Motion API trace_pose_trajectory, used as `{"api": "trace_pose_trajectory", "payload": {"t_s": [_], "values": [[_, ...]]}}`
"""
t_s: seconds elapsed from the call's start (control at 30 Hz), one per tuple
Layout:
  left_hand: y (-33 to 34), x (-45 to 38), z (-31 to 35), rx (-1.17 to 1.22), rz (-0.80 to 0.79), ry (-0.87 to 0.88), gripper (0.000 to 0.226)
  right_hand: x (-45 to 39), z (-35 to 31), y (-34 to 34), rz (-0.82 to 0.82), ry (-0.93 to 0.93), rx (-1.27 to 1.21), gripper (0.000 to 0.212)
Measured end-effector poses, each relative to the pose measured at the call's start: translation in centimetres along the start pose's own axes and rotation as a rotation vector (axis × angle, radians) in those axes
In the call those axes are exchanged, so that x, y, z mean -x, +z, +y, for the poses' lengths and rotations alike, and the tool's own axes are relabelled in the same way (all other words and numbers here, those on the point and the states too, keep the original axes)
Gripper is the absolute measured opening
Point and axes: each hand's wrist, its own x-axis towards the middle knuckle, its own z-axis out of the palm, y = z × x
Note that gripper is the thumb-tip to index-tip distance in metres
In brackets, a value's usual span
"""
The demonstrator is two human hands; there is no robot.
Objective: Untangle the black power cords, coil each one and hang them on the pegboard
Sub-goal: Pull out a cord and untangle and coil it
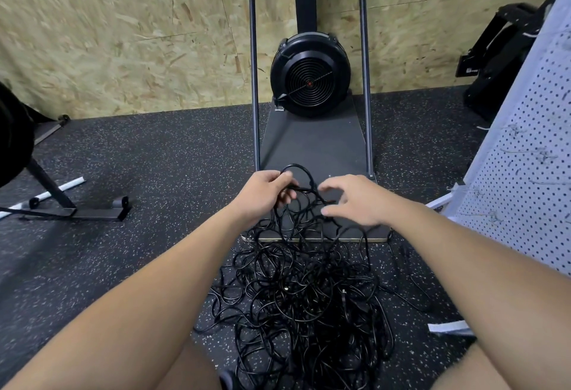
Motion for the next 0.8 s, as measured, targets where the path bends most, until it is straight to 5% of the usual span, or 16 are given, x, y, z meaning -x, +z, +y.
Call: {"api": "trace_pose_trajectory", "payload": {"t_s": [0.17, 0.33, 0.47, 0.6, 0.73, 0.8], "values": [[1.0, 0.1, 0.3, 0.162, -0.085, 0.015, 0.037, -1.0, -1.0, 0.6, 0.228, -0.026, -0.233, 0.012], [0.9, 0.5, 1.1, 0.295, -0.130, 0.015, 0.029, -0.9, -1.5, -0.3, 0.374, 0.007, -0.497, 0.017], [0.6, 0.6, 1.8, 0.303, -0.075, 0.002, 0.025, -0.7, -1.9, -1.3, 0.305, 0.074, -0.527, 0.025], [-0.7, 0.3, 1.9, 0.003, 0.036, 0.077, 0.028, -0.2, -1.7, -2.4, 0.222, 0.107, -0.351, 0.033], [-1.1, -0.2, 1.4, -0.918, 0.189, 0.372, 0.033, -0.4, -1.6, -2.6, 0.232, 0.115, -0.206, 0.041], [-0.5, -0.2, 1.6, -1.083, 0.240, 0.441, 0.029, -0.6, -1.5, -2.6, 0.268, 0.097, -0.180, 0.044]]}}
